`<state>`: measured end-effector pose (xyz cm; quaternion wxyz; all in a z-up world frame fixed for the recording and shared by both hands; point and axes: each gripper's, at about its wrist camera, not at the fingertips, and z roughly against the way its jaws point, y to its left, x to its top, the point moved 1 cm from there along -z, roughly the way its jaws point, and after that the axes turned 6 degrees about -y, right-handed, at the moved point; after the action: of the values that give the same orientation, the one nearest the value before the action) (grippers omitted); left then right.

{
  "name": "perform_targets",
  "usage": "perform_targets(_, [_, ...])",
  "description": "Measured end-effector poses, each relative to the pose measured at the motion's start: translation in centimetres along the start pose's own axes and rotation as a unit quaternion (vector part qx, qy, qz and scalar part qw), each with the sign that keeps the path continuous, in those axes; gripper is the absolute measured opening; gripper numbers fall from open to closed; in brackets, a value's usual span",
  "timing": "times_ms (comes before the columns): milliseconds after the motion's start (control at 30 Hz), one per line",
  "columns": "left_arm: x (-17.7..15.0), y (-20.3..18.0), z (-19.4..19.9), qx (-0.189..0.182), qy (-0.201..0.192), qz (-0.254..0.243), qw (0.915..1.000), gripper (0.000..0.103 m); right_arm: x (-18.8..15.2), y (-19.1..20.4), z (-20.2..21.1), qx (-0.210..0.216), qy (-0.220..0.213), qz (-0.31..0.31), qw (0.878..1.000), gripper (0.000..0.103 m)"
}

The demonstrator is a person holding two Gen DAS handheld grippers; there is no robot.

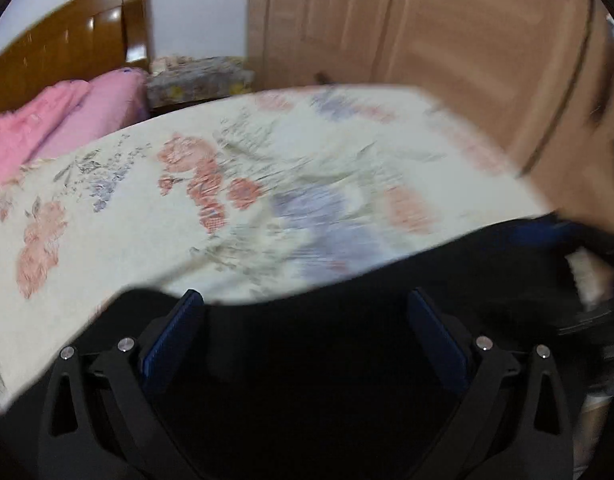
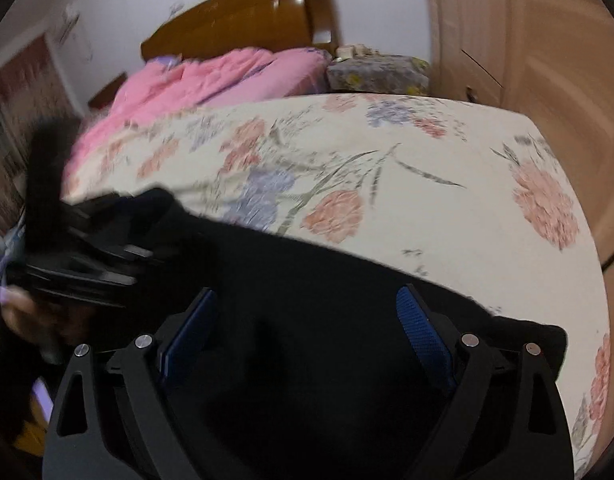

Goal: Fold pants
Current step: 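Lower the folded sweatpants onto the bed and open both grippers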

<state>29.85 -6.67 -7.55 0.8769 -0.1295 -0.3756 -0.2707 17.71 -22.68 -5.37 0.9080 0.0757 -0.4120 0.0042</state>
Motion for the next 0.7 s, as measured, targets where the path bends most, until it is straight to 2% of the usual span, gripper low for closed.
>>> perform_targets(33, [0.1,0.0,-0.5,0.001,0.009,-0.006,0.9999,0.102,0.2,-1.1,-0.2,-0.023,-0.001,-0.011,1.000,0.088])
perform_targets(133, [0.9,1.3,-0.5,-0.010,0.003,0.028,0.9996,0.102,0.2,-3.7,-0.5,0.011,-0.017,-0.075,0.997,0.087])
perform_targets(200, [1.0,1.9,-0.1,-0.023,-0.004,0.043,0.9988,0.102,0.4,-4.3,-0.6,-0.009,-0.024,-0.094,0.995,0.083])
perform_targets(233, [0.7,1.9,0.0,-0.021,-0.005,0.042,0.9989,0.102,0.6,-4.0,-0.3,-0.032,-0.027,-0.093,0.995,0.076])
perform_targets(300, [0.8,1.5,-0.3,-0.008,0.001,0.030,0.9995,0.102,1.2,-2.5,0.4,-0.084,-0.040,-0.061,0.994,0.082])
perform_targets(333, [0.8,1.4,-0.4,-0.004,0.002,0.027,0.9996,0.102,1.5,-1.2,0.4,-0.068,-0.043,-0.033,0.996,0.084])
perform_targets(367, [0.9,1.3,-0.4,-0.002,0.003,0.025,0.9997,0.102,1.6,-0.5,-0.4,-0.037,-0.025,-0.013,0.999,0.088])
perform_targets(400, [0.6,1.3,-0.6,-0.003,0.002,0.026,0.9997,0.102,1.4,-0.3,-1.2,-0.027,-0.006,-0.001,1.000,0.088])
perform_targets(433, [0.6,1.3,-0.6,-0.003,0.002,0.026,0.9997,0.102,0.9,-0.2,-2.8,-0.038,0.035,0.017,0.999,0.089])
perform_targets(467, [0.6,1.3,-0.6,-0.002,0.002,0.025,0.9997,0.102,0.7,-0.4,-3.8,-0.046,0.056,0.022,0.997,0.089])
perform_targets(567, [0.5,1.2,-0.7,0.003,0.004,0.021,0.9998,0.102,1.1,-1.1,-3.5,-0.043,0.047,0.008,0.998,0.089])
perform_targets(600, [0.5,1.2,-0.7,0.003,0.004,0.021,0.9998,0.102,1.3,-1.7,-3.1,-0.051,0.036,-0.007,0.998,0.088])
perform_targets(667, [0.5,1.2,-0.6,0.004,0.004,0.020,0.9998,0.102,1.2,-1.9,-0.4,-0.097,0.003,-0.011,0.995,0.088])
perform_targets(700, [0.6,1.2,-0.8,0.004,0.004,0.020,0.9998,0.102,1.2,-1.8,0.7,-0.097,-0.010,-0.008,0.995,0.088])
